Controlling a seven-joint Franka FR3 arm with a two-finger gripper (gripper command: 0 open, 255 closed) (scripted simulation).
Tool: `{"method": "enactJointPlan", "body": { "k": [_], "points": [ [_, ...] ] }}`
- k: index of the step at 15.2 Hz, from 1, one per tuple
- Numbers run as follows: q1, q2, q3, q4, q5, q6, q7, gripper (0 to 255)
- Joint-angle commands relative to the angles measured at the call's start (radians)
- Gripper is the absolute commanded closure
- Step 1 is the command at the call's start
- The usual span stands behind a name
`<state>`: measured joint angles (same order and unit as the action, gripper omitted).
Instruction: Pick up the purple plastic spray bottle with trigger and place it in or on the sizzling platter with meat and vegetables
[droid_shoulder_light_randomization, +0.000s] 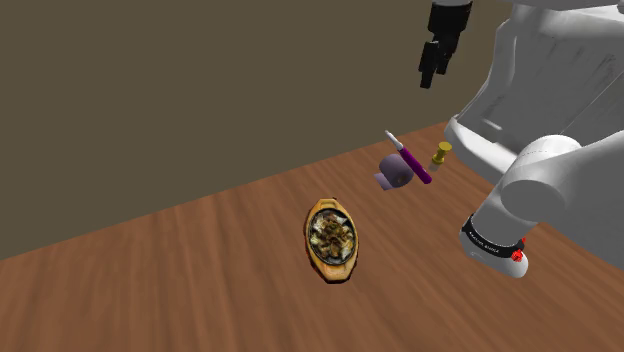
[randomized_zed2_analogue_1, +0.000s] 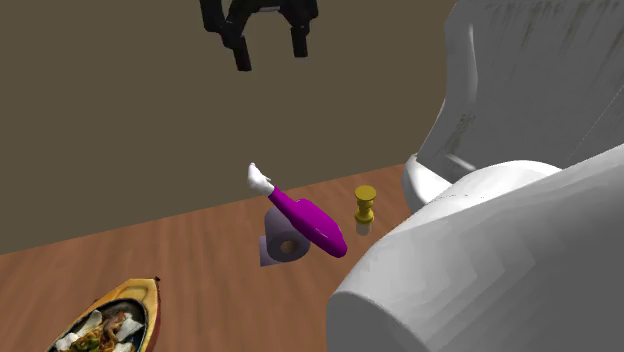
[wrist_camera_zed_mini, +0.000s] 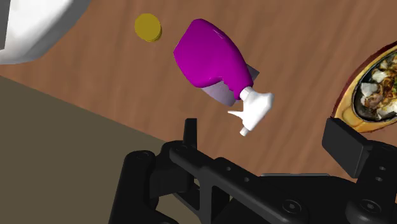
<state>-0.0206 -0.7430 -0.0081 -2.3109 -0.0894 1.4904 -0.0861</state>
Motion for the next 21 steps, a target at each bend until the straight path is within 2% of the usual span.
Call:
{"method": "enactJointPlan", "body": {
  "k": [1,9,15,16,21],
  "points": [
    [0.000,0.000,0.000,0.000,0.000,0.000,0.000,0],
    [0.079,-0.160,-0.083,-0.382,-0.040,0.349,-0.225,0],
    [0.122,-0.190,-0.178,-0.617,-0.094,0.646,-0.404,0],
    [0.127,-0.182,-0.197,-0.649,-0.105,0.699,-0.434,0],
    [0.120,-0.119,-0.207,-0.688,-0.116,0.802,-0.435,0]
  ]
}}
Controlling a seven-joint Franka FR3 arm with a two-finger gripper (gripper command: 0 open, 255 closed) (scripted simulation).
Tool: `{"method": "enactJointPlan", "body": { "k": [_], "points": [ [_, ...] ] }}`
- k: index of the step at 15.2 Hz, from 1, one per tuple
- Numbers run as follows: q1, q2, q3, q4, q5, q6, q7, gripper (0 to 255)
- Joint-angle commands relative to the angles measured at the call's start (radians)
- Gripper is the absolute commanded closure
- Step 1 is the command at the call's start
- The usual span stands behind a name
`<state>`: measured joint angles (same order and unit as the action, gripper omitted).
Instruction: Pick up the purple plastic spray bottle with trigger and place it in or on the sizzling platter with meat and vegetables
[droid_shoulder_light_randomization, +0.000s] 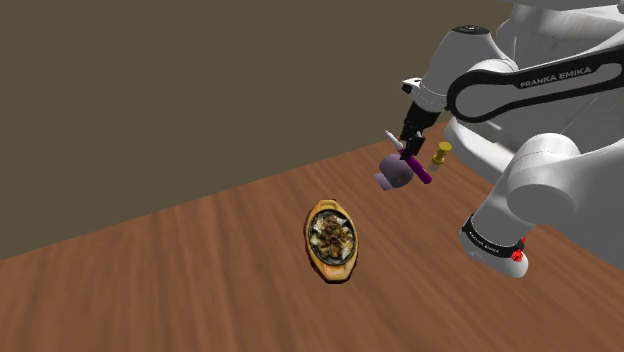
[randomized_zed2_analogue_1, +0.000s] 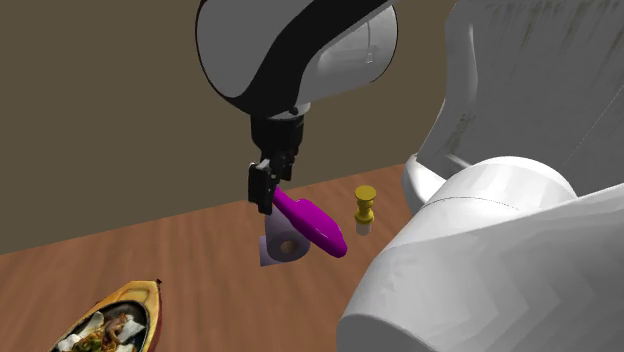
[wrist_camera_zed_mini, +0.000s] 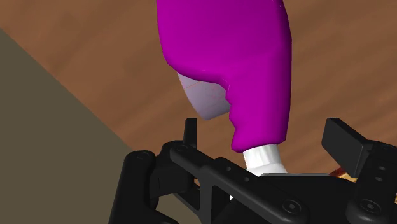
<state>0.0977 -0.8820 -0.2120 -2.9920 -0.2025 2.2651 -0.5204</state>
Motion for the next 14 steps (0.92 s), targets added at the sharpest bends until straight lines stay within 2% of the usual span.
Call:
{"method": "enactJointPlan", "body": {
  "k": [1,3,11,12,14],
  "points": [
    [0.001,0.035,-0.005,-0.014,-0.006,0.049,0.000,0],
    [0.000,0.060,-0.009,-0.024,-0.010,0.083,0.001,0],
    [0.000,0.060,-0.009,-0.024,-0.010,0.083,0.001,0],
    [0.000,0.060,-0.009,-0.024,-0.010,0.083,0.001,255],
    [0.000,0.060,-0.009,-0.024,-0.010,0.083,0.001,255]
  ]
}}
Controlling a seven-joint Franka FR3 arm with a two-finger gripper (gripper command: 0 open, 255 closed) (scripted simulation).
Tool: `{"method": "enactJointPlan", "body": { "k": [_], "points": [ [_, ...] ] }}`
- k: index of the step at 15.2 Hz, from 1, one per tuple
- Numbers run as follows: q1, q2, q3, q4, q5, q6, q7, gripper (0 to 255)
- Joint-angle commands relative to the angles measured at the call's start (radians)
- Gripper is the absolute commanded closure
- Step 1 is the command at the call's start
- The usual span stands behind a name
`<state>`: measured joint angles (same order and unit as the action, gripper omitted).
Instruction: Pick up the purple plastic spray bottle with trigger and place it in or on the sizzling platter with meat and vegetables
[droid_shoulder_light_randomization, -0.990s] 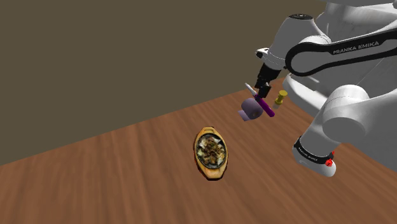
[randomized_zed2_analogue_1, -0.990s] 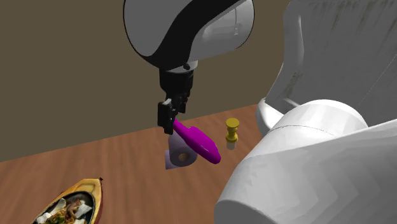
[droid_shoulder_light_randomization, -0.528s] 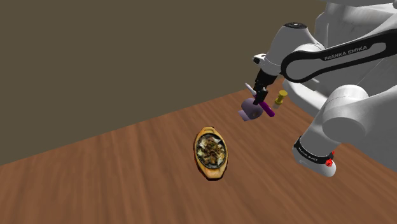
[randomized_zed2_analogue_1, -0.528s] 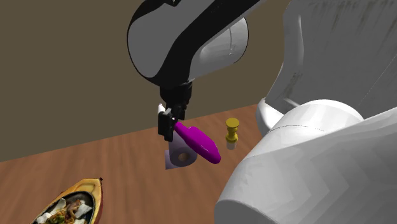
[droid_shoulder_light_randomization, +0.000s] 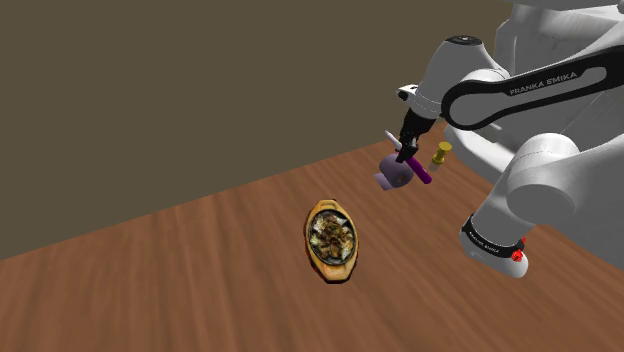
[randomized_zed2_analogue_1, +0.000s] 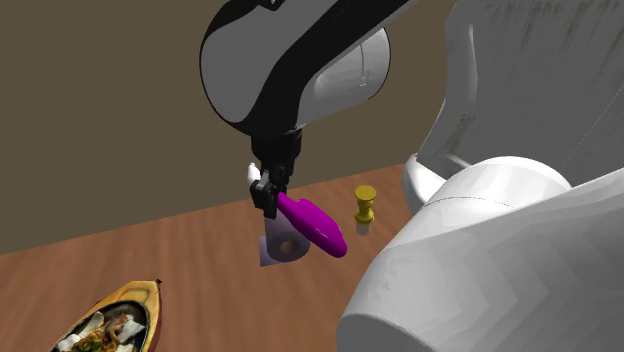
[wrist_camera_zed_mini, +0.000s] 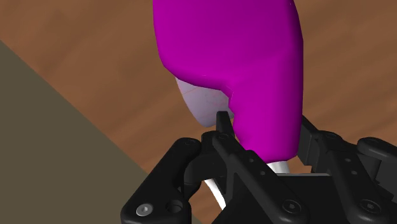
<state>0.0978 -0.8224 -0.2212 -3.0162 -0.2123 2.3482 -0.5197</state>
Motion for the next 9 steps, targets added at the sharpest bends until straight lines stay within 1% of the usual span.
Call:
{"method": "enactJointPlan", "body": {
  "k": [1,7,9],
  "points": [
    [0.000,0.000,0.000,0.000,0.000,0.000,0.000,255],
    [0.000,0.000,0.000,0.000,0.000,0.000,0.000,255],
    [0.003,-0.023,0.005,0.017,0.006,-0.040,-0.001,255]
  ]
}}
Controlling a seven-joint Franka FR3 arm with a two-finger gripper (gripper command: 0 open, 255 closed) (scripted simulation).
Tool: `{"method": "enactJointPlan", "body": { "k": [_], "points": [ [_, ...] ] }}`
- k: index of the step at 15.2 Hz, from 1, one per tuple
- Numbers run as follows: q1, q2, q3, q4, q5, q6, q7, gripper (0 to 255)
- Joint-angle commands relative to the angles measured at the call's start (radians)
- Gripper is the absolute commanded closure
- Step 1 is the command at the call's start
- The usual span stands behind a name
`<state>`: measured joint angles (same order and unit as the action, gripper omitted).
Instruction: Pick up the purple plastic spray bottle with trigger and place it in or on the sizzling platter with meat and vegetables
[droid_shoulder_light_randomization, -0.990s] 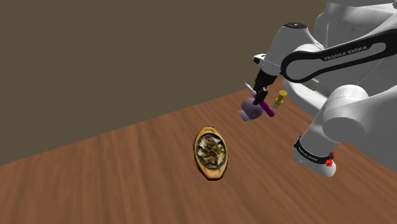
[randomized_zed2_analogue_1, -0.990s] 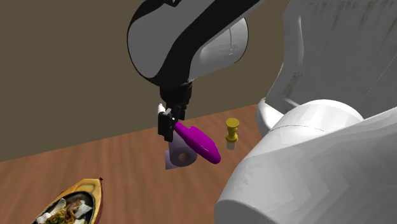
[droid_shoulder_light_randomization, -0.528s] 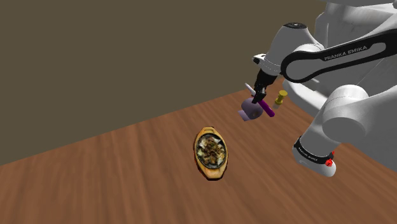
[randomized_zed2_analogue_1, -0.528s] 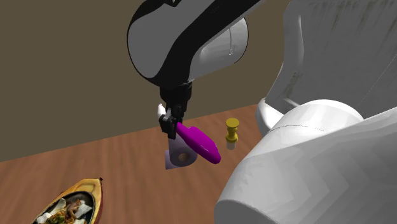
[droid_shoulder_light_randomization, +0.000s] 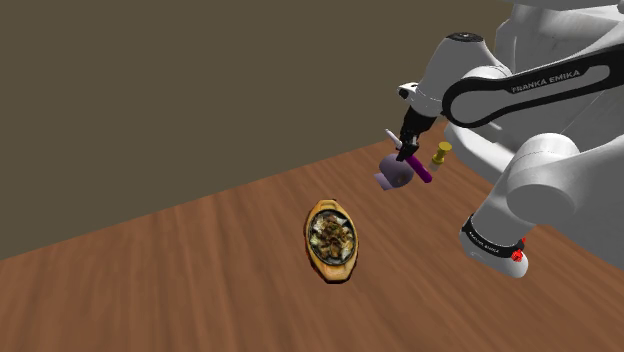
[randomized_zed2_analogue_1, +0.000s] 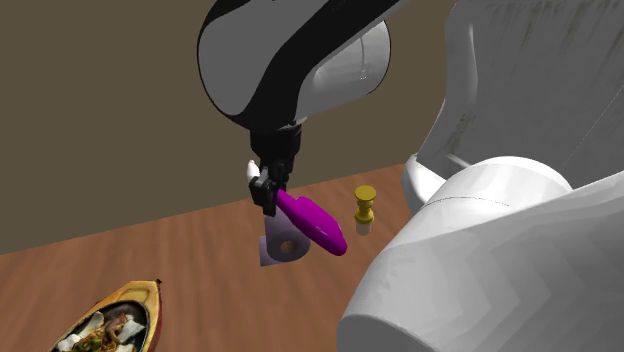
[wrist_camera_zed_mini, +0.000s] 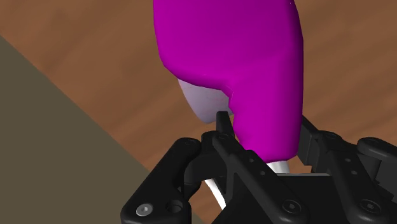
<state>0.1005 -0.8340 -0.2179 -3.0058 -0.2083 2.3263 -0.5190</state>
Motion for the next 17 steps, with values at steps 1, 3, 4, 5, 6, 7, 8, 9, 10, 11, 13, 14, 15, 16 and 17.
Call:
{"method": "enactJointPlan", "body": {
  "k": [1,3,4,5,6,7,8,9,10,11,13,14,15,16,17],
  "points": [
    [0.002,-0.022,0.003,0.016,0.005,-0.038,-0.002,255],
    [0.004,-0.041,0.008,0.035,0.011,-0.076,-0.002,255],
    [0.006,-0.050,0.010,0.045,0.013,-0.094,-0.003,255],
    [0.007,-0.058,0.013,0.055,0.016,-0.112,-0.003,255],
    [0.009,-0.065,0.015,0.065,0.019,-0.130,-0.003,255],
    [0.010,-0.072,0.017,0.076,0.022,-0.147,-0.003,255],
    [0.011,-0.079,0.020,0.086,0.025,-0.164,-0.004,255],
    [0.011,-0.084,0.023,0.097,0.028,-0.181,-0.005,255],
    [0.011,-0.090,0.027,0.108,0.032,-0.197,-0.006,255],
    [0.011,-0.094,0.030,0.120,0.036,-0.213,-0.008,255],
    [0.011,-0.102,0.037,0.143,0.043,-0.244,-0.010,255],
    [0.010,-0.106,0.040,0.154,0.047,-0.259,-0.012,255],
    [0.010,-0.109,0.044,0.166,0.051,-0.274,-0.013,255],
    [0.010,-0.111,0.047,0.178,0.054,-0.289,-0.015,255],
    [0.009,-0.114,0.050,0.191,0.058,-0.303,-0.016,255]
  ]
}}
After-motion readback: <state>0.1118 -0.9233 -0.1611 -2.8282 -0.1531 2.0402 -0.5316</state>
